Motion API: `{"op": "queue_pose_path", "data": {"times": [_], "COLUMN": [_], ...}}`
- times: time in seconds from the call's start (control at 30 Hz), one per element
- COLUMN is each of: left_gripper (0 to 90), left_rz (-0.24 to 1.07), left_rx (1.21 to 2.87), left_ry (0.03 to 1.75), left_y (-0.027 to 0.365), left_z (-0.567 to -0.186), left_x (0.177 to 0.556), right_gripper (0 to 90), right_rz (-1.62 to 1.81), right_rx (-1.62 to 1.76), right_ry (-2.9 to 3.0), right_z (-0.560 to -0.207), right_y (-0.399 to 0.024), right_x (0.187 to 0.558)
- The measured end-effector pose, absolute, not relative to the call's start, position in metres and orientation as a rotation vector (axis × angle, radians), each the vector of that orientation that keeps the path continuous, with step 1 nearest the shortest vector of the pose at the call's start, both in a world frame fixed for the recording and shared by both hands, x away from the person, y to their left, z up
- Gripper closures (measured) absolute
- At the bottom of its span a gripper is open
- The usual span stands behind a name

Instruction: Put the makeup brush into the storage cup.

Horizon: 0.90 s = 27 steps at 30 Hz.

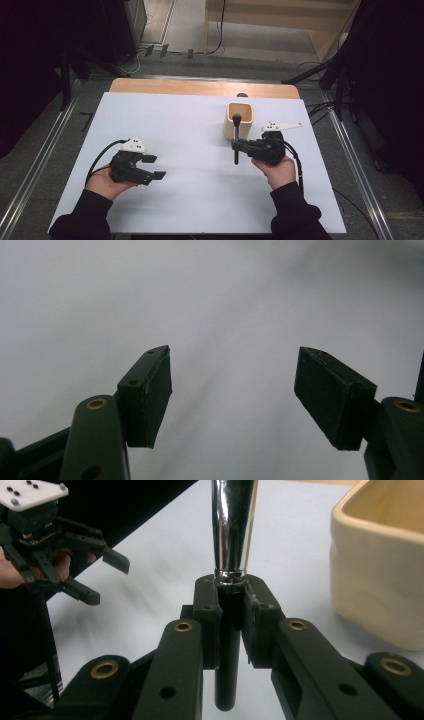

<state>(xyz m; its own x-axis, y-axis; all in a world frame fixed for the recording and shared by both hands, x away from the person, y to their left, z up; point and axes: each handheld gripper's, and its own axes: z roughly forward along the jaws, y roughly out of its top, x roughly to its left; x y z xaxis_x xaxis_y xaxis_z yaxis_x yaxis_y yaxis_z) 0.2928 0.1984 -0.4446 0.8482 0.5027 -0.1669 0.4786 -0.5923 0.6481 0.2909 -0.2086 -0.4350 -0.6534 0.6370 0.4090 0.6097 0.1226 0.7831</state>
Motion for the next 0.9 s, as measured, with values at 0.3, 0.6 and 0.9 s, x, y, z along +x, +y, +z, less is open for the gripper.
{"op": "queue_pose_path", "data": {"times": [0.3,0.6,0.9], "left_gripper": [31.6,31.5,31.5], "left_rz": [0.046,0.044,0.048], "left_rx": [2.297,2.298,2.297], "left_ry": [0.716,0.715,0.713], "left_y": [0.2,0.199,0.199], "left_z": [-0.446,-0.446,-0.446], "left_x": [0.292,0.292,0.292], "right_gripper": [79.6,79.6,79.7], "right_rz": [1.597,1.575,1.583], "right_rx": [1.287,1.297,1.298], "right_ry": [2.297,2.272,2.246], "right_z": [-0.418,-0.403,-0.39], "right_y": [-0.216,-0.225,-0.229], "right_x": [0.299,0.308,0.316]}}
